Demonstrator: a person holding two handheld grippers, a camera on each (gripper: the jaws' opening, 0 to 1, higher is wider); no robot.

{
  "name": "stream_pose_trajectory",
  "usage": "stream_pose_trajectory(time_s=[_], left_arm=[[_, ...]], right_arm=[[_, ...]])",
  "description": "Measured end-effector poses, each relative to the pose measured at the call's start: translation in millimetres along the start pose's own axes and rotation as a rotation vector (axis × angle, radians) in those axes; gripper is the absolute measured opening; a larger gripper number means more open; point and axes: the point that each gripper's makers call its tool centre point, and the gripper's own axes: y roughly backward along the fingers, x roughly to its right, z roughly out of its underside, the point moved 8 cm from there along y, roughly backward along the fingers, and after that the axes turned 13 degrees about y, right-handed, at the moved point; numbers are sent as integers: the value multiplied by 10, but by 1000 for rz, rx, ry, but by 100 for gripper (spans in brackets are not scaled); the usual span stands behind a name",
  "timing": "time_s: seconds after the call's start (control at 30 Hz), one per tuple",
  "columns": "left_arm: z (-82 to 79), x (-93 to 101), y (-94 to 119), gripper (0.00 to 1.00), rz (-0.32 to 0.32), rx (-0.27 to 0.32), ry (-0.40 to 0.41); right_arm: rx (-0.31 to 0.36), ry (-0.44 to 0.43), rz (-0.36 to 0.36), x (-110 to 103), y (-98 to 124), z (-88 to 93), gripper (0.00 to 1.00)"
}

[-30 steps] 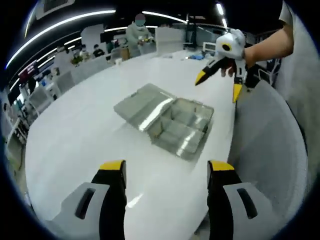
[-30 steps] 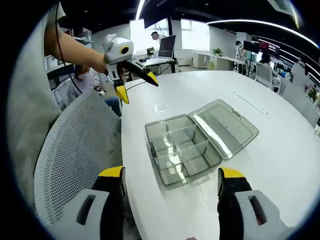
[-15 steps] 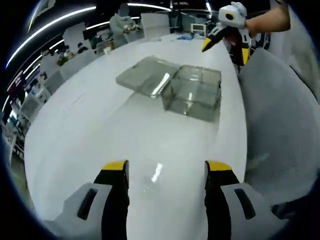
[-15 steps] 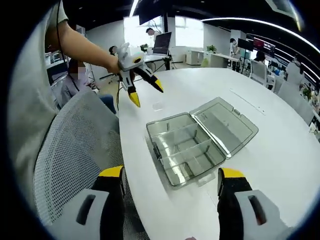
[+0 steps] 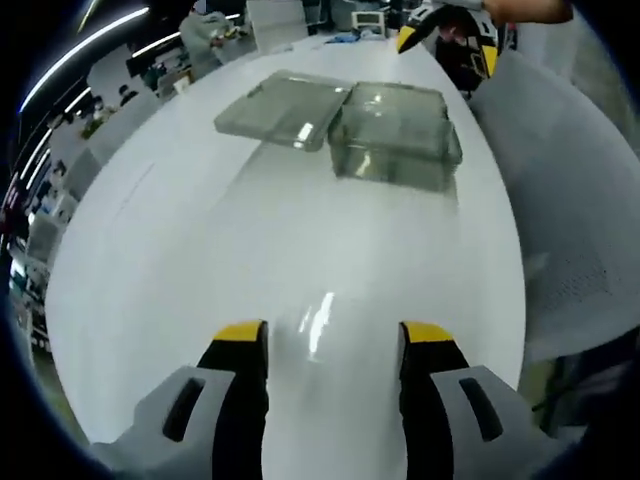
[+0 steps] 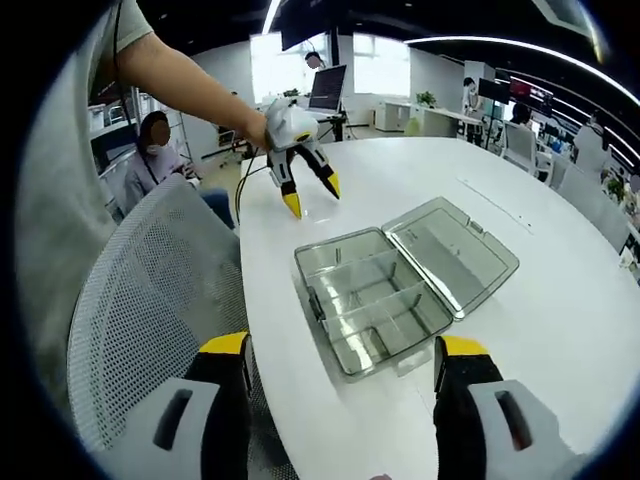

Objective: Insert the divider into the dual guide fixture by aligning both edges with the guide slots and pushing it downward to the bottom, including one-sided entry, uneven engagement, binding, and posture correction.

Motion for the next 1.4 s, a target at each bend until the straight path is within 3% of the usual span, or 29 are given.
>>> stream_pose_trajectory(time_s=[0.67,0.8,1.1,1.4], left_arm=[[-66,-16,-116,39,110,-76,-16],[-74,-29,-120,32,113,-75,-19],[-72,-14,-121,29,106,-68,1],[-104,31,-120,28,72,-97,5]], right_arm=[[-11,-2,-13,71,16,2,72],[-13,-10,-17,91,-8,0,72],[-25,-16,-28,106,-55,9,73],[-45,-17,-38,87,-70,20,73]])
